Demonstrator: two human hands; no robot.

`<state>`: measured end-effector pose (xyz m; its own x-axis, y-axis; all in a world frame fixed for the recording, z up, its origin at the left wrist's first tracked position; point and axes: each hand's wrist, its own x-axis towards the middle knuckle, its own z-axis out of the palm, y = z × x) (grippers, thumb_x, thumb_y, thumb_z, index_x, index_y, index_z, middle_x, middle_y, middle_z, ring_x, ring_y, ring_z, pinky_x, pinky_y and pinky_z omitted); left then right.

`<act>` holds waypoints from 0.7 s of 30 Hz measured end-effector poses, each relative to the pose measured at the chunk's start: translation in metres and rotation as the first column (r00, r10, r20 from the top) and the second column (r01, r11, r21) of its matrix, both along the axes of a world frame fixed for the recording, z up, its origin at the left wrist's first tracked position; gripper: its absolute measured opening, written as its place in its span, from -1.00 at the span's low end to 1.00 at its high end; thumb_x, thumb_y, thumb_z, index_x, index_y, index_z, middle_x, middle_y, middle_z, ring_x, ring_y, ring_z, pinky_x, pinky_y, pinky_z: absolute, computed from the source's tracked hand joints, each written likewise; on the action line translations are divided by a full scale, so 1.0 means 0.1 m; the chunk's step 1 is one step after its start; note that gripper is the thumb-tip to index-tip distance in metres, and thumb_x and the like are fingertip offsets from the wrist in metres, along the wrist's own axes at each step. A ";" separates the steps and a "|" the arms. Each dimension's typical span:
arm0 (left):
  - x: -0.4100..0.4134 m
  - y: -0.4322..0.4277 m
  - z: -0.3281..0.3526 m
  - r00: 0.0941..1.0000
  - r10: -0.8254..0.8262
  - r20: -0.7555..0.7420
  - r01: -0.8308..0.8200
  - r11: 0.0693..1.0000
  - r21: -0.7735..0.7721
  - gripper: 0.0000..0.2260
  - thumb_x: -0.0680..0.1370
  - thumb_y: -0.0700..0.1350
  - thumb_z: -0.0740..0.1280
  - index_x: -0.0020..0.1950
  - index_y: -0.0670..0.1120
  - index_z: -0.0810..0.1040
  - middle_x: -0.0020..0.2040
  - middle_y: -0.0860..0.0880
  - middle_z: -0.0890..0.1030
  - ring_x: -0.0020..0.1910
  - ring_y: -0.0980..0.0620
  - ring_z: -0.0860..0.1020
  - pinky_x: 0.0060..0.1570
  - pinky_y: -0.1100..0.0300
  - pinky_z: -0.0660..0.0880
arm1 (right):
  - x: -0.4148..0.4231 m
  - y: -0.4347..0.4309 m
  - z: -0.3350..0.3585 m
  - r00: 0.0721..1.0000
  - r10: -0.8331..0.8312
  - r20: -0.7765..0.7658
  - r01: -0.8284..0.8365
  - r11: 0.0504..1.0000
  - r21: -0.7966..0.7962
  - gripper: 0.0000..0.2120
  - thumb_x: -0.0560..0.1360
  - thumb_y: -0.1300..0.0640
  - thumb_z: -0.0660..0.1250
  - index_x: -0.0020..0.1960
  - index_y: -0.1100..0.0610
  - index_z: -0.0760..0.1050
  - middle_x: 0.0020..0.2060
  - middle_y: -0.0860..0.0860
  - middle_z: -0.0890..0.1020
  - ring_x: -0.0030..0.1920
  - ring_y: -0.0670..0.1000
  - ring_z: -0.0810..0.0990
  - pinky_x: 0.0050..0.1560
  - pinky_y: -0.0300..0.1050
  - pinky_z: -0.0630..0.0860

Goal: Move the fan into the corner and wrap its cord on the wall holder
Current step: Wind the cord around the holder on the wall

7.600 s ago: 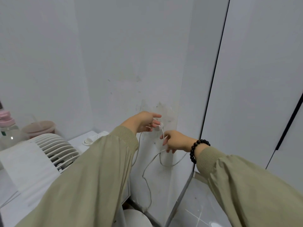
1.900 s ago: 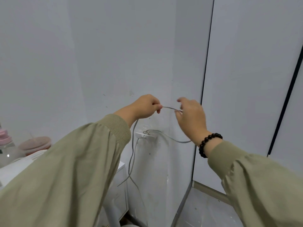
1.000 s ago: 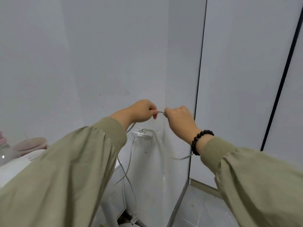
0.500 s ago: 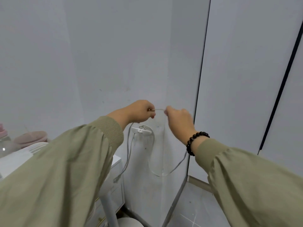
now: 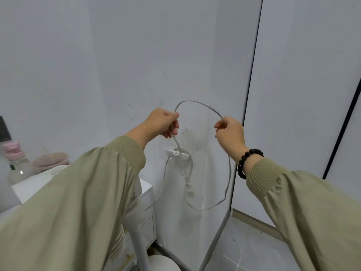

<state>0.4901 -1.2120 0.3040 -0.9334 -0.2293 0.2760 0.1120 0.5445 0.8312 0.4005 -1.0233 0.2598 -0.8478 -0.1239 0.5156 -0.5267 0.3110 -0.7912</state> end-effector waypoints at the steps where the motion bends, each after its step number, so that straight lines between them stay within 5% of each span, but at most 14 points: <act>1: 0.00 -0.03 -0.03 0.994 -0.038 0.105 0.042 0.998 -0.037 -0.73 0.59 -0.15 0.19 -0.24 -0.19 0.56 -0.35 -0.11 0.60 -0.46 0.03 0.51 -0.42 0.24 0.45 | 0.00 -0.01 0.00 0.998 0.041 0.043 -0.041 0.999 -0.001 -0.70 0.36 0.44 0.06 -0.30 0.11 0.45 -0.32 0.01 0.53 -0.26 0.06 0.57 -0.28 -0.16 0.47; 4: -0.02 -0.13 -0.23 0.876 -0.094 0.473 0.218 0.952 -0.214 -0.86 0.54 -0.25 0.27 -0.11 -0.15 0.62 -0.23 -0.04 0.66 -0.28 0.06 0.59 -0.27 0.24 0.53 | 0.03 -0.04 -0.05 0.964 0.181 0.192 -0.199 0.977 0.075 -0.65 0.35 0.49 0.03 -0.40 0.18 0.45 -0.48 0.02 0.53 -0.44 -0.01 0.55 -0.41 -0.28 0.41; 7: -0.04 -0.15 -0.45 0.754 -0.123 0.645 0.338 0.915 -0.219 -0.85 0.54 -0.28 0.28 -0.05 -0.10 0.63 -0.12 0.00 0.67 -0.15 0.07 0.63 -0.10 0.20 0.55 | 0.04 -0.08 -0.20 0.928 0.221 0.300 -0.301 0.919 0.254 -0.64 0.34 0.50 0.02 -0.42 0.19 0.47 -0.55 0.10 0.48 -0.53 0.02 0.45 -0.45 -0.25 0.41; 10: -0.12 -0.13 -0.62 0.780 -0.096 0.619 0.271 0.942 -0.196 -0.71 0.52 -0.35 0.23 0.15 -0.06 0.54 0.00 -0.07 0.65 -0.12 0.04 0.63 -0.09 0.18 0.56 | 0.05 -0.14 -0.40 0.927 0.171 0.335 -0.303 0.868 0.394 -0.67 0.34 0.45 0.04 -0.37 0.17 0.49 -0.51 0.11 0.45 -0.49 0.03 0.39 -0.46 -0.27 0.35; 13: -0.26 -0.11 -0.77 0.864 -0.019 0.503 0.146 0.965 -0.216 -0.55 0.51 -0.35 0.25 0.35 -0.02 0.39 0.10 -0.13 0.56 -0.21 0.02 0.61 -0.20 0.18 0.53 | 0.06 -0.27 -0.61 0.955 0.105 0.276 -0.239 0.824 0.513 -0.80 0.43 0.32 0.14 -0.22 0.27 0.53 -0.32 0.13 0.58 -0.26 0.11 0.52 -0.26 -0.13 0.46; 17: -0.42 -0.08 -0.89 0.873 -0.011 0.488 0.153 0.956 -0.252 -0.47 0.51 -0.36 0.20 0.42 0.04 0.31 0.14 -0.14 0.51 -0.26 0.01 0.60 -0.32 0.23 0.49 | 0.01 -0.47 -0.88 0.983 0.003 0.181 -0.108 0.812 0.574 -0.72 0.48 0.18 0.14 -0.40 0.15 0.29 -0.47 0.02 0.38 -0.36 0.09 0.38 -0.45 -0.15 0.22; 21: -0.50 -0.08 -0.96 0.892 0.008 0.452 0.152 0.936 -0.316 -0.50 0.49 -0.39 0.09 0.34 0.01 0.39 -0.14 -0.05 0.54 -0.24 -0.05 0.58 -0.31 0.20 0.45 | -0.08 -0.66 -1.09 0.985 -0.056 0.161 -0.046 0.822 0.567 -0.81 0.50 0.20 0.15 -0.28 0.16 0.38 -0.35 0.05 0.46 -0.27 0.11 0.44 -0.33 -0.17 0.30</act>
